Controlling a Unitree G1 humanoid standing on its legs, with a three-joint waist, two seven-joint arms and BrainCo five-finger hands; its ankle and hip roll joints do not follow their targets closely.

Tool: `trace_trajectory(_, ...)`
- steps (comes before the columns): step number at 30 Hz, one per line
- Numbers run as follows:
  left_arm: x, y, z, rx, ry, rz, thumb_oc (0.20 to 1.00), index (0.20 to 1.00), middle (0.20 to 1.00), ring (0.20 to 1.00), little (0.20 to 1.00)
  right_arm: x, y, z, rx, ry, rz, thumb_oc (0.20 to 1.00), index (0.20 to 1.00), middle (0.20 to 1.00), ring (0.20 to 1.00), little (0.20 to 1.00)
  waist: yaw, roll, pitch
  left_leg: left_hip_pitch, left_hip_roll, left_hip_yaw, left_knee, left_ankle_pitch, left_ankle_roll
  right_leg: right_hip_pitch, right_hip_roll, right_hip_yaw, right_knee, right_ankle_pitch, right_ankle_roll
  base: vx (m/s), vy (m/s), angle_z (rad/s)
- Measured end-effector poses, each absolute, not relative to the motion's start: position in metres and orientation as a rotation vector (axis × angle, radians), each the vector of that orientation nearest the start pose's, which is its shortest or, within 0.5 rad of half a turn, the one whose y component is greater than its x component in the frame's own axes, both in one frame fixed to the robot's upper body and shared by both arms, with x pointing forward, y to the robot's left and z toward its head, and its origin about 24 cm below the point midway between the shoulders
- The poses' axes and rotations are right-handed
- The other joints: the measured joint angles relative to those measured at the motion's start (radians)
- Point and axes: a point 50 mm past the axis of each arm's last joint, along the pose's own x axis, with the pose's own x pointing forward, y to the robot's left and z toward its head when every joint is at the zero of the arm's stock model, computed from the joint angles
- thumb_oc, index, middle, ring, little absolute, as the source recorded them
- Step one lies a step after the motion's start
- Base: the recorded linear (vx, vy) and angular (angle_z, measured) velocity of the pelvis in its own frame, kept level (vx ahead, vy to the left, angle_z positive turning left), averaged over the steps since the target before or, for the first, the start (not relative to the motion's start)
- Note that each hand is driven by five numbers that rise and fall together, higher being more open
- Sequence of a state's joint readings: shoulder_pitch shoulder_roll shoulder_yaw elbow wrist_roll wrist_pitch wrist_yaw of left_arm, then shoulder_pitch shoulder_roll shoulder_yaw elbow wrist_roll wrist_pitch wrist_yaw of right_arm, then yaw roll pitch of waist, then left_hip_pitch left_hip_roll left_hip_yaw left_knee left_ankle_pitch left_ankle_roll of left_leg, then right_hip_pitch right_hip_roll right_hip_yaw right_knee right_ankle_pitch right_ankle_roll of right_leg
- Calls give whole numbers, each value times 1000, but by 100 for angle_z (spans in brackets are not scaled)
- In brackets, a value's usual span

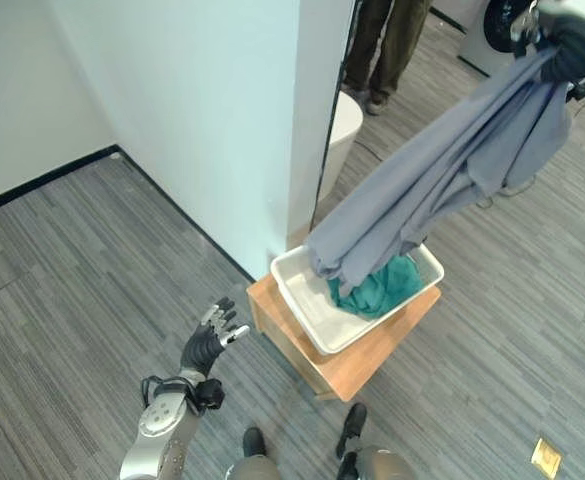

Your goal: Pick up bed clothes into laundry basket.

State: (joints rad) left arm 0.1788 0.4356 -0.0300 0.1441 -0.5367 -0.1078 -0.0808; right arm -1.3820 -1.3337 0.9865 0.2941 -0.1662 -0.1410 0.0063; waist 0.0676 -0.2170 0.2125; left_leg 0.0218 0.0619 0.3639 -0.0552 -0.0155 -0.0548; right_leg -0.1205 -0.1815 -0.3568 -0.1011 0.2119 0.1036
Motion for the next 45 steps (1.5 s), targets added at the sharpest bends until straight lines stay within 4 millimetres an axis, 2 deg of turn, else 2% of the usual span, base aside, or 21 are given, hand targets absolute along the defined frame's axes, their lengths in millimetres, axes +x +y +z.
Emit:
trace_trajectory(5,208,247,4,-96,188,34,1000,1000,1000,1000,1000,333,-234,322,-1746,-481,89,200,200,200,200,200,20,8,38,-3,2,-3,4,0,0,-1,3,-1,0,2,-2,-1,0,1)
trace_trajectory(11,213,249,12,-85,151,44,1000,1000,1000,1000,1000,334,-202,289,-1681,-529,240,200,200,200,200,200,26,14,65,-25,2,-11,12,0,0,-19,1,-1,0,4,-5,-4,-2,1)
trace_trajectory(12,213,249,13,-84,150,48,1000,1000,1000,1000,1000,334,-195,282,-1622,-540,259,200,200,200,200,200,25,13,66,-27,4,-13,13,0,0,-19,2,-1,0,4,-5,-8,1,3)
trace_trajectory(16,215,249,15,-84,138,55,1000,1000,1000,1000,1000,332,-179,235,-1483,-499,386,200,200,200,200,200,34,16,71,-41,4,-16,15,0,0,-31,2,-2,0,5,-7,-1,1,1)
trace_trajectory(17,217,248,17,-86,130,52,1000,1000,1000,1000,1000,331,-172,202,-1447,-430,466,200,200,200,200,200,42,25,82,-42,3,-16,15,0,0,-32,1,-2,0,5,-7,0,0,0)
trace_trajectory(21,219,249,20,-84,117,57,1000,1000,1000,1000,1000,330,-169,162,-1423,-300,559,200,200,200,200,200,49,43,106,-50,3,-18,17,0,0,-36,0,-5,0,6,-8,2,1,1)
trace_trajectory(22,219,250,20,-83,117,60,1000,1000,1000,1000,1000,330,-170,157,-1424,-275,572,200,200,200,200,200,49,44,107,-51,4,-18,17,0,0,-37,1,-5,0,6,-8,0,0,0)
trace_trajectory(23,219,250,20,-82,118,60,1000,1000,1000,1000,1000,331,-172,155,-1426,-255,574,1000,1000,1000,1000,1000,49,45,107,-51,4,-18,17,0,0,-37,1,-5,0,6,-8,0,0,0)
trace_trajectory(29,226,248,26,-55,92,46,1000,1000,1000,1000,1000,339,-181,142,-1410,-145,560,1000,1000,1000,1000,1000,49,42,110,-55,3,-17,17,0,0,-42,1,-3,0,7,-9,0,0,0)
trace_trajectory(32,226,247,26,-55,92,45,1000,1000,1000,1000,1000,340,-184,145,-1406,-145,545,1000,1000,1000,1000,1000,46,40,111,-56,4,-15,17,0,0,-45,2,-1,0,7,-9,1,-3,-2)
trace_trajectory(38,228,246,27,-56,86,39,1000,1000,1000,1000,1000,339,-204,155,-1454,-114,488,1000,1000,1000,1000,1000,45,21,119,-66,4,-12,18,0,0,-57,3,4,0,10,-13,3,-3,-2)
trace_trajectory(41,228,247,28,-54,83,43,1000,1000,1000,1000,1000,335,-210,171,-1469,-152,453,1000,1000,1000,1000,1000,46,15,122,-70,4,-7,19,0,0,-64,4,9,0,13,-16,10,-3,-5)
trace_trajectory(42,228,247,28,-51,83,43,1000,1000,1000,1000,1000,328,-210,187,-1444,-208,439,1000,1000,1000,1000,1000,42,11,123,-70,4,5,19,0,0,-67,5,13,0,14,-17,18,-3,-8)
trace_trajectory(44,228,247,28,-47,83,42,1000,1000,1000,1000,1000,322,-211,199,-1410,-251,430,1000,1000,1000,1000,1000,40,11,123,-68,4,6,19,0,0,-66,5,14,0,14,-18,11,-4,-4)
trace_trajectory(45,228,246,29,-48,76,41,1000,1000,1000,1000,1000,314,-217,215,-1332,-299,402,1000,1000,1000,1000,1000,30,9,123,-66,4,7,19,0,0,-65,6,14,0,15,-18,0,0,0)
